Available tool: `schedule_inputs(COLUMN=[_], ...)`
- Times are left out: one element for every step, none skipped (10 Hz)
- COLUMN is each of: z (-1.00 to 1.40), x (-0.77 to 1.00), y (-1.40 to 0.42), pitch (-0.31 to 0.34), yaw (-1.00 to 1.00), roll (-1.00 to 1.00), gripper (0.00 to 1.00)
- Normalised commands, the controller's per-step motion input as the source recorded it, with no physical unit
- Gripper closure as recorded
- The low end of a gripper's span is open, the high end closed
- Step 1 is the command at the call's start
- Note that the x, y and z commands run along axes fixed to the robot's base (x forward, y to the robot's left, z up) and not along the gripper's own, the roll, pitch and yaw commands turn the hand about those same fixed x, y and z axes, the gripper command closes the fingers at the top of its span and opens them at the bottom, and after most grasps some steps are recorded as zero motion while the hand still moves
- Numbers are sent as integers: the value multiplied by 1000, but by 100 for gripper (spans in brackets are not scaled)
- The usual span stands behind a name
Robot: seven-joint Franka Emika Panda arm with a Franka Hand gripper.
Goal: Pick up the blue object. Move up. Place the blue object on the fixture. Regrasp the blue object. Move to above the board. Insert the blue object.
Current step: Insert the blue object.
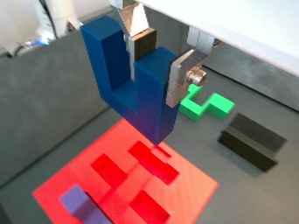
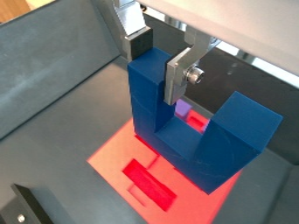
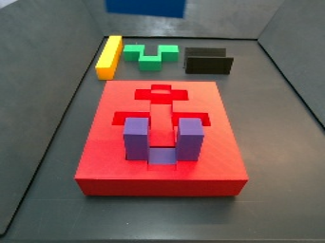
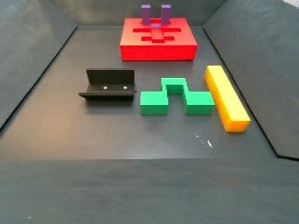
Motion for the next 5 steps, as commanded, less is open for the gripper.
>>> schedule_inputs(z=[-414, -443, -517, -589, -649], x=[757, 440, 437, 411, 254], y=[251, 257, 311, 249, 246], pitch=[-97, -74, -4, 0, 30], yaw=[-97, -3, 0, 0, 14], roll=[0, -34, -96, 0, 109], gripper=[100, 100, 100, 100, 100])
